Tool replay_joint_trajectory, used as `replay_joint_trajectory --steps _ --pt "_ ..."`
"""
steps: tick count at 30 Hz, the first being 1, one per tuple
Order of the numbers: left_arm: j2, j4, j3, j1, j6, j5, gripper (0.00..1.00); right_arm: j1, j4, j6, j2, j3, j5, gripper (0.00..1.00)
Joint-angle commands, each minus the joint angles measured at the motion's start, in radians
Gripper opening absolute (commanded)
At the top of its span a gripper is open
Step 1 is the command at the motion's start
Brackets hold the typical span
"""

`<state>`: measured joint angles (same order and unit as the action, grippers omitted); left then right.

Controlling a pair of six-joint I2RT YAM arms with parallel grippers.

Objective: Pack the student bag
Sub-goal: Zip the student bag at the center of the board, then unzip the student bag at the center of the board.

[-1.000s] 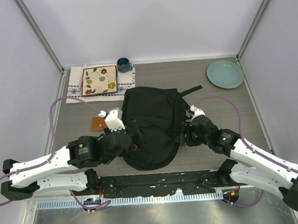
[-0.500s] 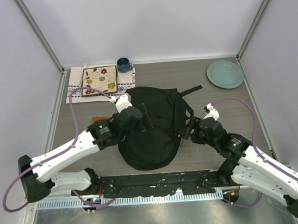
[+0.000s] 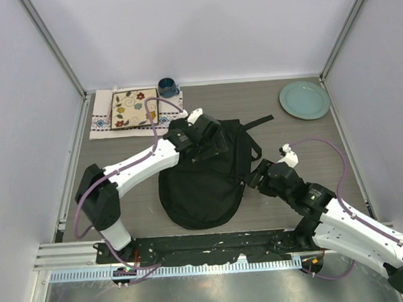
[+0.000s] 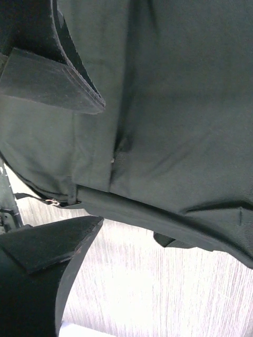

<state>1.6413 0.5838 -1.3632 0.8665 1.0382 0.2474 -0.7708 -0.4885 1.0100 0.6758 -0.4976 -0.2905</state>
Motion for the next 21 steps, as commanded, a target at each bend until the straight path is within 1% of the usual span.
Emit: replay_joint_trajectory --steps 1,5,9,10,11,21 --pt "0.074 -0.007 -0.100 -0.012 -0.032 -0.033 0.79 -0.002 0.054 0.030 -0.025 0.033 -0.030 0.61" --pt "0.126 -0.025 -0.109 -0.018 -0.001 -0.030 0.75 -0.001 0.059 0.012 -0.058 0.057 -0.027 0.57" --pt "0.160 -0.045 -0.108 -0.018 0.014 -0.046 0.71 -0.002 0.045 -0.008 -0.077 0.062 -0.030 0.56" --pt "0.172 -0.051 -0.106 -0.017 0.017 -0.053 0.68 -0.002 0.045 -0.008 -0.082 0.064 -0.032 0.55" --pt "0.178 -0.053 -0.106 -0.018 0.025 -0.059 0.67 -0.002 0.044 -0.011 -0.087 0.070 -0.035 0.55" --pt "0.190 -0.058 -0.073 -0.018 0.049 -0.048 0.62 -0.002 0.047 -0.027 -0.079 0.076 -0.044 0.54"
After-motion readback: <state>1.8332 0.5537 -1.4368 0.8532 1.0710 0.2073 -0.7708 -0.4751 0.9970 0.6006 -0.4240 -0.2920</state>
